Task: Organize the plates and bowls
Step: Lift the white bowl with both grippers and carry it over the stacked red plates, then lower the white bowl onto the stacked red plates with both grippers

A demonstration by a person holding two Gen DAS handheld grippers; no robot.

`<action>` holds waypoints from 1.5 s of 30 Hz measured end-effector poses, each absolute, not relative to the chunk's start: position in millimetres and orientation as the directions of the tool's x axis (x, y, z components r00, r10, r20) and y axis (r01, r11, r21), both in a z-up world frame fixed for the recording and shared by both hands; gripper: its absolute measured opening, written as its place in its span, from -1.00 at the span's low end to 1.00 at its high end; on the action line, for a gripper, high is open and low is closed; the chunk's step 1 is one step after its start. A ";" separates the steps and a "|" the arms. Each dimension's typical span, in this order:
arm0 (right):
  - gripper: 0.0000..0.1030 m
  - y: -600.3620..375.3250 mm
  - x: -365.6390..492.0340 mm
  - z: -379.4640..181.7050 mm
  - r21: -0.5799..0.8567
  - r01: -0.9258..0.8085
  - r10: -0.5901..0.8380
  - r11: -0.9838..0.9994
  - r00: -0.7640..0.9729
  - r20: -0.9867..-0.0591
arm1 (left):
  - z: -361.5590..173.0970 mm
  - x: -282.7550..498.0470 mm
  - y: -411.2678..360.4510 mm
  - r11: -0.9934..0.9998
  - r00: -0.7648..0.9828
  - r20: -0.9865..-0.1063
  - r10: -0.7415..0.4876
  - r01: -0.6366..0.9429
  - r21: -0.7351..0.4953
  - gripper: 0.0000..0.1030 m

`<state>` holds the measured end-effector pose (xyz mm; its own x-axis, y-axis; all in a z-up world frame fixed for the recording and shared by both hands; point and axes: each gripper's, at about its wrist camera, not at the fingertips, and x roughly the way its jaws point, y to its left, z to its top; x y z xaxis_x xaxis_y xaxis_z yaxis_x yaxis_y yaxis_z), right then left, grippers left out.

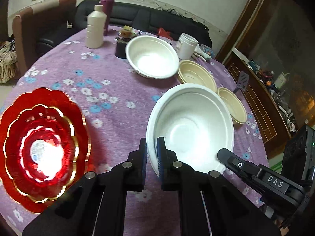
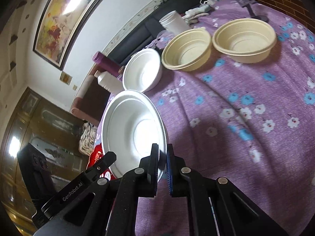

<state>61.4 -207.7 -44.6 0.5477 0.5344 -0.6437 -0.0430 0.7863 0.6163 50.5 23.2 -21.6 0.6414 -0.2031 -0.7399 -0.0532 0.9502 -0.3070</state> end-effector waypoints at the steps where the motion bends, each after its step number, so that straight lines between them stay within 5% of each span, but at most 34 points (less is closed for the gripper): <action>1: -0.86 -204.6 61.0 -44.4 0.616 -0.049 0.537 0.786 0.545 -0.643 | -21.2 48.5 26.2 0.951 0.645 -0.738 -0.197 -0.057 -0.303 -0.85; 45: -0.86 -73.8 38.3 -11.5 0.571 -0.300 0.641 0.765 0.443 -0.627 | 1.3 -28.0 137.9 0.923 0.740 -0.673 0.003 -0.260 -0.283 -0.84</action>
<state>38.3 -73.8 -11.5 0.4428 0.6411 -0.6268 -0.2996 0.7647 0.5705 -28.0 137.9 1.3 0.7401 0.0026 -0.6725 -0.2600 0.9233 -0.2826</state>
